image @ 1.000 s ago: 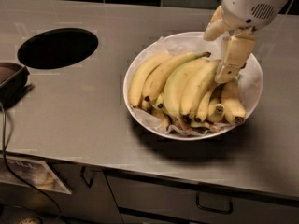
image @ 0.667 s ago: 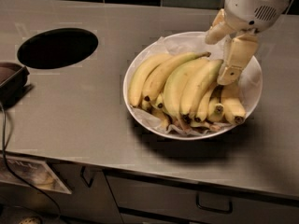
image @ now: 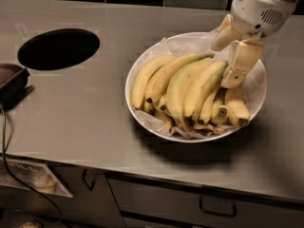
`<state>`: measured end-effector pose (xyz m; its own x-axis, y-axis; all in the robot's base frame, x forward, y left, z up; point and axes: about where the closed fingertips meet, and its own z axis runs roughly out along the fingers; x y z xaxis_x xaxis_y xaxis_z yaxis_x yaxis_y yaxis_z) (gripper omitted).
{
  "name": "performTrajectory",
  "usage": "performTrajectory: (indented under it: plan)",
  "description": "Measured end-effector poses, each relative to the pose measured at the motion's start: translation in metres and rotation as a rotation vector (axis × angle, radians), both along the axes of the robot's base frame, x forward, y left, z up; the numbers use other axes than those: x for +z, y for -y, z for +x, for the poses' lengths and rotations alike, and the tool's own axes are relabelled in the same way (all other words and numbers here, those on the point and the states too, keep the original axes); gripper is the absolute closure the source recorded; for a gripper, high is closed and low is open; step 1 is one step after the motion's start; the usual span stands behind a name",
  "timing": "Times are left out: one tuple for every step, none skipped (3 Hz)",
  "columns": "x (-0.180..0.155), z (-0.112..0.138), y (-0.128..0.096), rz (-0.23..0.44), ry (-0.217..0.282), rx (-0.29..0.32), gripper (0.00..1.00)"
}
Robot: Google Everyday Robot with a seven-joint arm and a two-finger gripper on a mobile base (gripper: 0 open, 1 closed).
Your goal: Pick banana from white bowl
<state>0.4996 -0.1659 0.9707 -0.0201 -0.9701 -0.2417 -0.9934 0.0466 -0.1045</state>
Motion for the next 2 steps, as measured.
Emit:
performTrajectory:
  plan:
    - [-0.0002, -0.002, 0.0028, 0.003, -0.003, -0.016, 0.36]
    - [-0.0002, -0.002, 0.0029, 0.003, -0.003, -0.016, 0.38]
